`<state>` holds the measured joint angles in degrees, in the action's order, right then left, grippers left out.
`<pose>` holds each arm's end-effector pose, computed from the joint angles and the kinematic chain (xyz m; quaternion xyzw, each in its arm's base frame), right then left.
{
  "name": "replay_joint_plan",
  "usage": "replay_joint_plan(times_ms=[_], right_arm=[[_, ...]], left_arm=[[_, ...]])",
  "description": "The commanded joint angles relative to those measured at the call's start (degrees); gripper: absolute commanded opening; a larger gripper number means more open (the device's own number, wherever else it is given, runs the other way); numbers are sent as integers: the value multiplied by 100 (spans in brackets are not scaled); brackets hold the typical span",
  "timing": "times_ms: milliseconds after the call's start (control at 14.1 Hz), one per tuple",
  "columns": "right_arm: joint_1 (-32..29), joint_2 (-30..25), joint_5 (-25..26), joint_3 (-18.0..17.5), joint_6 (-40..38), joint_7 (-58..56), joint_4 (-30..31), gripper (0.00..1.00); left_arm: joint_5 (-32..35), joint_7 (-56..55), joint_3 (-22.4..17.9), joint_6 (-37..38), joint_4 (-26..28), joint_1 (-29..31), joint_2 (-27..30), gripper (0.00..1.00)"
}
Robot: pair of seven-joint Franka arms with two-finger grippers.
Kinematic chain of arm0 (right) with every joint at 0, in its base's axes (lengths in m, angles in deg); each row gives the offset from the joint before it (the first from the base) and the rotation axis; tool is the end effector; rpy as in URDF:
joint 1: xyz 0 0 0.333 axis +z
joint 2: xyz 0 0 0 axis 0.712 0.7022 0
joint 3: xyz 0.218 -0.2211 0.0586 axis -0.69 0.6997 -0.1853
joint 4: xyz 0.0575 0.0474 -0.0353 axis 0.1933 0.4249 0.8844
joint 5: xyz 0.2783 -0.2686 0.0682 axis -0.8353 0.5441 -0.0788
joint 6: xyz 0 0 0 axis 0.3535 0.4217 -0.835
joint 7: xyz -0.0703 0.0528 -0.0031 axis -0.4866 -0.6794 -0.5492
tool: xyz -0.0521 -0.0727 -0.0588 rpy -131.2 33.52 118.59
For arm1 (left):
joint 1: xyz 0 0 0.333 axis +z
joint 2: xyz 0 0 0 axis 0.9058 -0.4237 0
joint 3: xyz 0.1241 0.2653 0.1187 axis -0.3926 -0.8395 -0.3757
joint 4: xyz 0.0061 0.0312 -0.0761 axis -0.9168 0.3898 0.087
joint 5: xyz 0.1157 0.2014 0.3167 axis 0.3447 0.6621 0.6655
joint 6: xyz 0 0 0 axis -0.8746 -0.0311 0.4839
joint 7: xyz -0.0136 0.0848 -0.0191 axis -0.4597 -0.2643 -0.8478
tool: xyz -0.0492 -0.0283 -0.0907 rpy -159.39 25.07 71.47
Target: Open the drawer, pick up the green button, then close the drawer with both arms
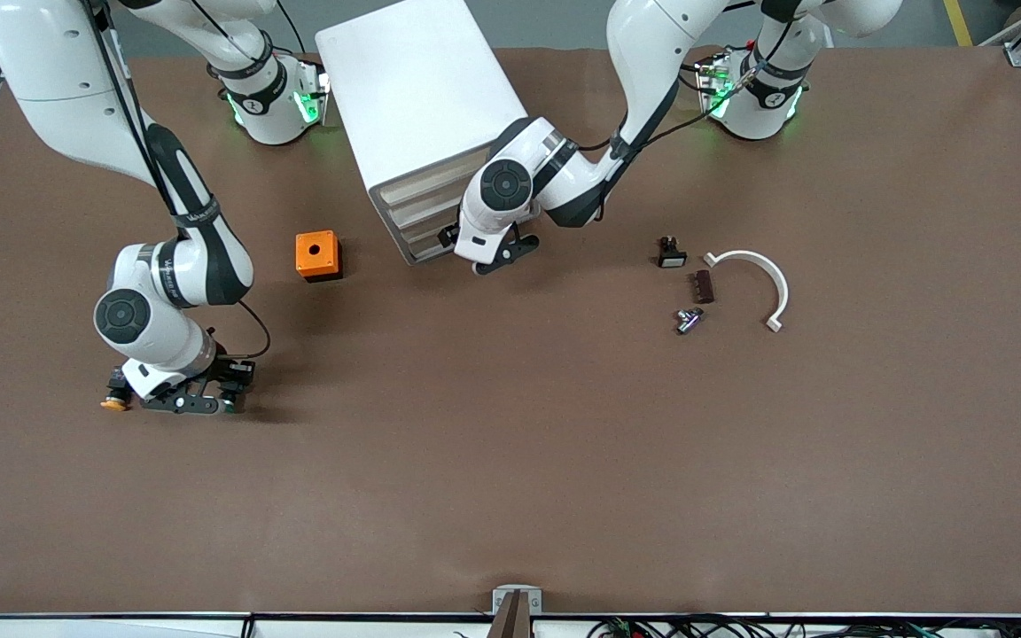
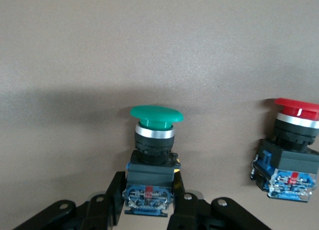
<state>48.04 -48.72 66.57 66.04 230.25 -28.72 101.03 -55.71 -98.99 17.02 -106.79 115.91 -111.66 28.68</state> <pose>0.6052 0.0093 0.1866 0.9985 -0.0377 -0.0005 0.0384 0.3621 -0.5734 0.2090 0.9469 0.2507 -0.1892 0.0690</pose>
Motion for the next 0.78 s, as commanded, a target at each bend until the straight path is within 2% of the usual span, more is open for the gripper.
replay_joint_plan(times_ms=[0,213,711], right_arm=[[-238,-62,-35,-92,-43,-48,44,0],[-273,-71,-35,-92,-79,-127,44,0],[-212,-62,-35,-101,-70,-136,35,0]], left_arm=[[-112,-58,6,84,-123,-73,-30,100],[19,-137,-38,84,-158,-126,-12,100],[1478,-392,-56,75,-220,-117,-21,100]])
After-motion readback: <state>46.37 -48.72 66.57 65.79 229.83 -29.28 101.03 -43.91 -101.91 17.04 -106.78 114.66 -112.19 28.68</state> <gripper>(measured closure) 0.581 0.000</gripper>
